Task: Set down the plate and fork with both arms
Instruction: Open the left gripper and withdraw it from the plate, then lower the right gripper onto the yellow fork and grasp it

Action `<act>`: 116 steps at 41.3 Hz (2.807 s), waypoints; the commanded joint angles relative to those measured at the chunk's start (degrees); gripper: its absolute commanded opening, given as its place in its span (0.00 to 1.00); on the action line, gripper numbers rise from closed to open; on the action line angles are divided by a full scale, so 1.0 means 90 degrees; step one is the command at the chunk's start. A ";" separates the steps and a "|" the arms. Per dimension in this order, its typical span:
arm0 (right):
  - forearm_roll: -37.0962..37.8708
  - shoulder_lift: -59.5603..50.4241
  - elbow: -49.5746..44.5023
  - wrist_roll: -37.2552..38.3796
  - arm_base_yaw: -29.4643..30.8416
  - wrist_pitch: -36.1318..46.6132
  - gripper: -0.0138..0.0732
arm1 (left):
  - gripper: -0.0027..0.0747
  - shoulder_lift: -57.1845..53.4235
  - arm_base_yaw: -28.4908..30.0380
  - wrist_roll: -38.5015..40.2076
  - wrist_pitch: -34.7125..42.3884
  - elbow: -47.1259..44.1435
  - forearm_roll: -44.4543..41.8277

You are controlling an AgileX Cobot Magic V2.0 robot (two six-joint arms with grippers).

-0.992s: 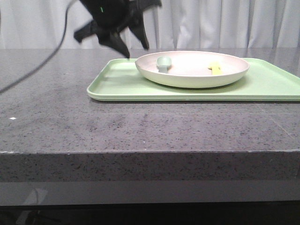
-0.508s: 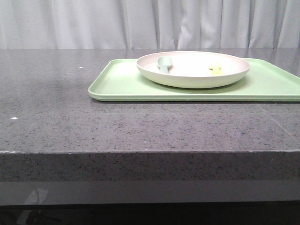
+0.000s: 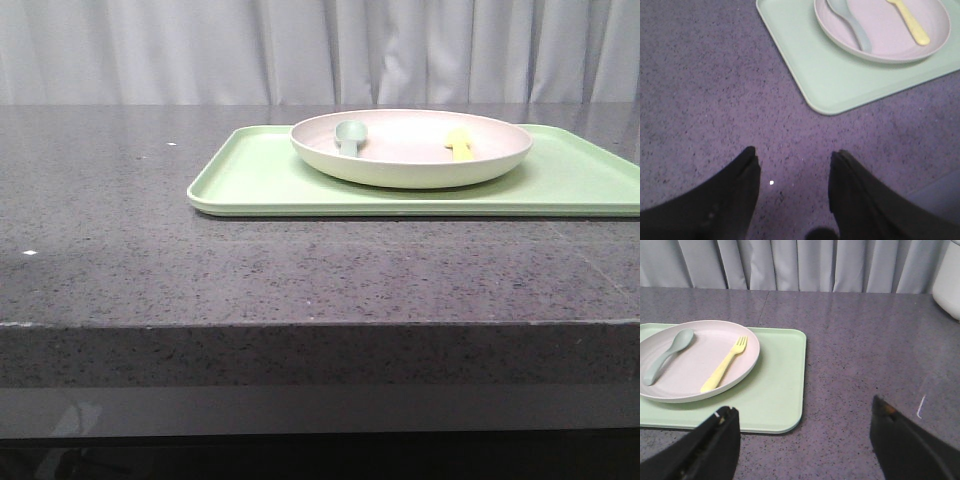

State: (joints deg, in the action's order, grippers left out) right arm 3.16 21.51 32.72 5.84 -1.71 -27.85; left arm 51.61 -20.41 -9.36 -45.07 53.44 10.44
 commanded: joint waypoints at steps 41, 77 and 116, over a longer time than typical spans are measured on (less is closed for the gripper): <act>-0.1202 0.3664 0.3300 -0.1745 -0.1682 -0.1878 0.80 | 0.46 -0.1602 0.0010 -0.0040 0.0453 -0.0959 -0.0141; -0.0956 0.8641 0.7460 -0.0059 -0.1359 -0.3647 0.56 | 0.36 -0.1602 0.0010 -0.0040 0.0453 -0.0959 -0.0141; -0.0805 1.0461 0.9259 0.1362 -0.1161 -0.4224 0.56 | 0.18 -0.1602 0.0010 -0.0040 0.0453 -0.0959 -0.0141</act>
State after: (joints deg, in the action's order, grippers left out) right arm -4.78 118.89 114.01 17.14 -13.06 -67.90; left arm 37.24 -20.32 -9.69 -44.94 43.18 8.56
